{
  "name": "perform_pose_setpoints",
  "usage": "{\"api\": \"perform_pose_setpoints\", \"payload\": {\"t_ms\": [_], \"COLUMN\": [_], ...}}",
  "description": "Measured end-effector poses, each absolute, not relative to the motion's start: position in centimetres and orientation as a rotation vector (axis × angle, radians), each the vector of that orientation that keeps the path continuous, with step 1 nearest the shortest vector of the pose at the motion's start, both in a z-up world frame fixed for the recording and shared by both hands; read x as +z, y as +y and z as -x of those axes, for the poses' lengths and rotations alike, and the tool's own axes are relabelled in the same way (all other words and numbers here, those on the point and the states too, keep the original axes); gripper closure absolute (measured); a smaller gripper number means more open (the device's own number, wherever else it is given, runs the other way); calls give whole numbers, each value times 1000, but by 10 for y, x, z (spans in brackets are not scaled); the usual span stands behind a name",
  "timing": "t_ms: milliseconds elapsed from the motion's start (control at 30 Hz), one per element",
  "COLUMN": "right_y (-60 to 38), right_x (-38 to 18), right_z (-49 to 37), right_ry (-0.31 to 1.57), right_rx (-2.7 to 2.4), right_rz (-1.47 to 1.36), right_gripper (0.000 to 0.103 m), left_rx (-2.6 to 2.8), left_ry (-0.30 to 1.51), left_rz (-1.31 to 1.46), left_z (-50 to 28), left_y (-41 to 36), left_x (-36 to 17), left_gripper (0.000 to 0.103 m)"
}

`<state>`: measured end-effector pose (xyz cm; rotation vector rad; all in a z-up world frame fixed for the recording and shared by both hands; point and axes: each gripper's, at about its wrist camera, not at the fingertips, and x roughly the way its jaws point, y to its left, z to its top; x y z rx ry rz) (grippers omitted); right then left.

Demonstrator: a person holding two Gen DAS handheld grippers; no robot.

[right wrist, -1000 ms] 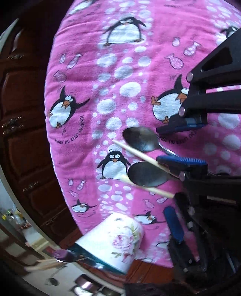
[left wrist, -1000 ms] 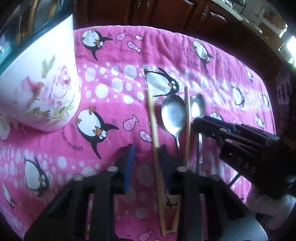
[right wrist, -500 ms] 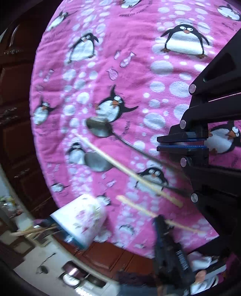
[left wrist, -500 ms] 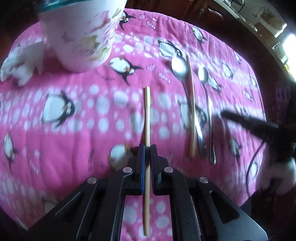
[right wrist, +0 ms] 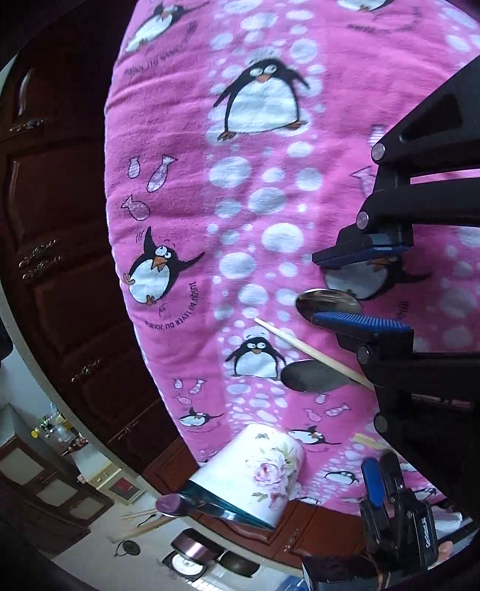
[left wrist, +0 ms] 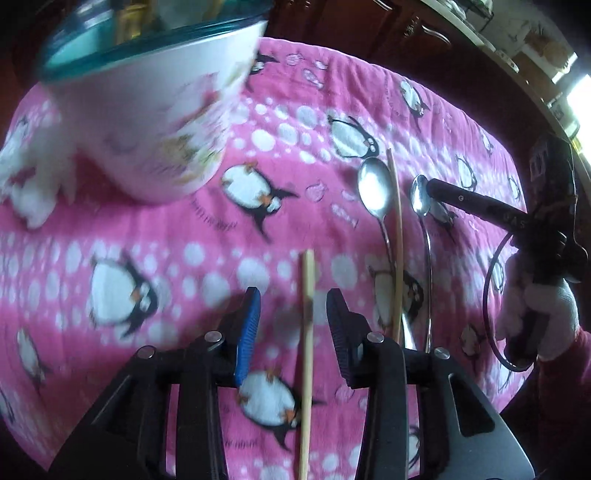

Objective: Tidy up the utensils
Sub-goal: 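Grasp a wooden chopstick with the left tool while the right tool grasps another chopstick, then lift both chopsticks up over the floral cup with both tools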

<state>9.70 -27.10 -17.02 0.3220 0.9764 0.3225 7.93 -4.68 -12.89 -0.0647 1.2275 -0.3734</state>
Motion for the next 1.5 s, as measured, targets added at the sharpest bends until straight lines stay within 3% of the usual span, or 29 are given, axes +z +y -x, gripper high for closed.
{"api": "perform_pose_setpoints", "payload": {"t_ms": [167,267,333,533,1067,1500], "right_y": [-270,-264,-254,-257,-244,-190], "right_x": [-174,-175,-176,-152,-42,43], "right_z": [-106,-108,-107,-84,-33,-58], "right_ry": [980,989,1010,956,737,548], "right_rx": [354,379,397,386,413,433], "right_rz": [-304,-292,-264,-244,-160,-159], "right_gripper": [79,83,97,101,102,102], "left_rx": [-394,-388,-398,-406,-426,-266], "left_ry": [1242,1241,1248,1225,904,685], "left_rz": [-61,-88,-70,12,185,219], "left_z": [-91,-96,-98,-93,-61,-130], "left_y": [-72,-73,-68,-43,8,53], "left_x": [-137,-137,-139,-123,1,75], "left_gripper": [68,86,96,98,98,98]}}
